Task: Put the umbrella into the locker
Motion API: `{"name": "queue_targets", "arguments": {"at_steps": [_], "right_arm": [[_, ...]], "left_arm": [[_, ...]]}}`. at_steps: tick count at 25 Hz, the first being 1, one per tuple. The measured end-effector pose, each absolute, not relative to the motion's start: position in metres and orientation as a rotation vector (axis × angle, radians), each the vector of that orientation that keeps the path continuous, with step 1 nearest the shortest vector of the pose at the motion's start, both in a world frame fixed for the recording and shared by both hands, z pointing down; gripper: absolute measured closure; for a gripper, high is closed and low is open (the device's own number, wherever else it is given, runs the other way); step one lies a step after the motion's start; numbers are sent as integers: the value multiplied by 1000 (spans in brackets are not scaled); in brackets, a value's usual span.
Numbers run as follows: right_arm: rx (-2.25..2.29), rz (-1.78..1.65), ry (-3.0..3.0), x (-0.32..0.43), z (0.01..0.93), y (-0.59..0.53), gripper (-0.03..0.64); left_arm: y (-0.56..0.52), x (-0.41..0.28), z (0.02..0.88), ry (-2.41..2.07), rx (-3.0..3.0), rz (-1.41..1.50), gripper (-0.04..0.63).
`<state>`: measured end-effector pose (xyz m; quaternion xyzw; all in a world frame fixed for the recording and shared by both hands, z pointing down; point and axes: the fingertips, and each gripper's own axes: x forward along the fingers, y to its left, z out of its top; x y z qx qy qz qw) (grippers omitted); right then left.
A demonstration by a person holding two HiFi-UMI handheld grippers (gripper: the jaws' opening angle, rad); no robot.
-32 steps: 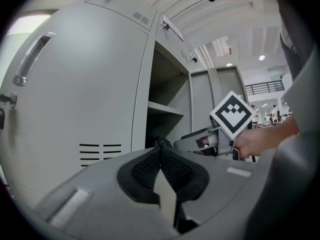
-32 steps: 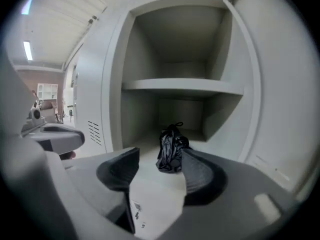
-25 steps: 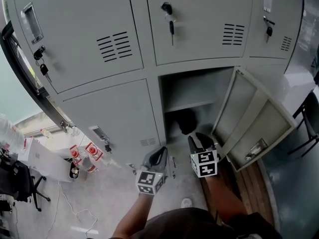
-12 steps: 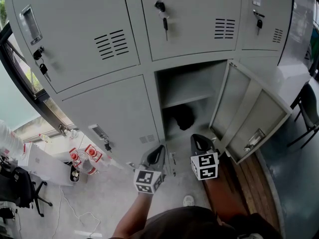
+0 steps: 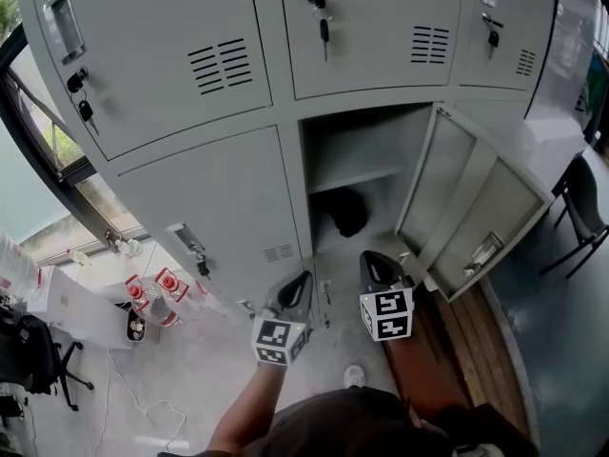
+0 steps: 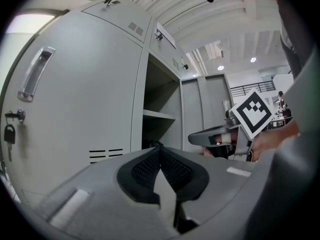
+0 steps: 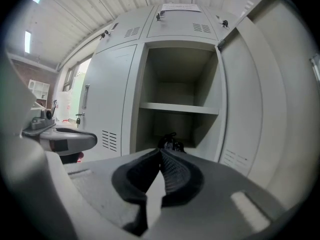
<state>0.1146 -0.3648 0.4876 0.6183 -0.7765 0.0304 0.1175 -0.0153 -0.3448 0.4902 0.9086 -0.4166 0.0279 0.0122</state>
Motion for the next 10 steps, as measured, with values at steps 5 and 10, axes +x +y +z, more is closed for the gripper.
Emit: {"name": "queue_targets", "arguments": {"at_steps": [5,10], "right_arm": [[1801,86,-2266,109,489,-357,614],[1796,84,-2268,105,490,-349,614]], "left_arm": [[-339,-18,489,-1294,2829,92,591],[-331,-20,490,-1279,2847,90,591]]}}
